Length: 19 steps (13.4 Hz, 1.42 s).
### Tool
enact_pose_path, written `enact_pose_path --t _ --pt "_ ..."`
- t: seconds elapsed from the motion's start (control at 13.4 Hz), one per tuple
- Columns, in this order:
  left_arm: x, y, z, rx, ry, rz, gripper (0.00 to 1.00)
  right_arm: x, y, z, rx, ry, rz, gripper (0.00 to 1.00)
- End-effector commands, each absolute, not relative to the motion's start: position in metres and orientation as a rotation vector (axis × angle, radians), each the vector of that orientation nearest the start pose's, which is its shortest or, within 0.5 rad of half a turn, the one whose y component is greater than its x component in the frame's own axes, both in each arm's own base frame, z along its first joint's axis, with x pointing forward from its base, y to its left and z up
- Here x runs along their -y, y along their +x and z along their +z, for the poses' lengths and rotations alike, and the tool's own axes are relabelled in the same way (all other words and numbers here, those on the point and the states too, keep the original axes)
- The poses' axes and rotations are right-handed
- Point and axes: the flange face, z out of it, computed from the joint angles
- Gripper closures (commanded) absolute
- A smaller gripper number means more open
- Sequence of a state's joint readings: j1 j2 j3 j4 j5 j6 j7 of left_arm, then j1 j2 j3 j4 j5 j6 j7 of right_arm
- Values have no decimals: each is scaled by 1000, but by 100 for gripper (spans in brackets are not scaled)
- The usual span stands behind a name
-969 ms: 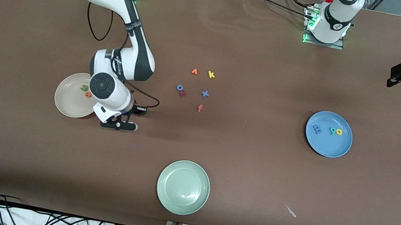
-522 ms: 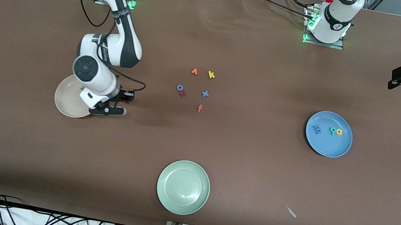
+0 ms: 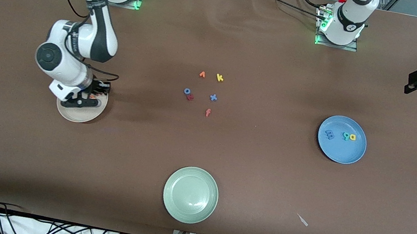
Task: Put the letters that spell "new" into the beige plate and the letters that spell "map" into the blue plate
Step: 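Carry the pink w with the right gripper and drop it on the beige plate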
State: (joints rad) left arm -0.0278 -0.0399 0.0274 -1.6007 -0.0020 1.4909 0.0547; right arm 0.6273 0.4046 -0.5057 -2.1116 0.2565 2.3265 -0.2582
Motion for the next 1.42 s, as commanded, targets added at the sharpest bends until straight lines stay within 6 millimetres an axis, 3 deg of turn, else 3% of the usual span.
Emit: enact_pose_path --t 0.0,0.07,0.22,0.52,0.82,1.34 --pt "-1 537 631 -73 -3164 111 0 -51 560 241 415 -3126 198 63" --pt "-1 537 631 -73 -3166 111 0 -50 565 237 430 -3133 201 60" --pt "-1 537 631 -68 -3166 111 0 -50 571 237 409 -3142 192 0" --pt "0 537 632 32 -3163 109 0 -63 579 254 404 -3119 226 0" --pt "-1 537 632 34 -3163 109 0 -95 593 298 233 -3094 412 0" --pt "-1 537 631 32 -3163 112 0 -164 589 355 205 -3089 588 0"
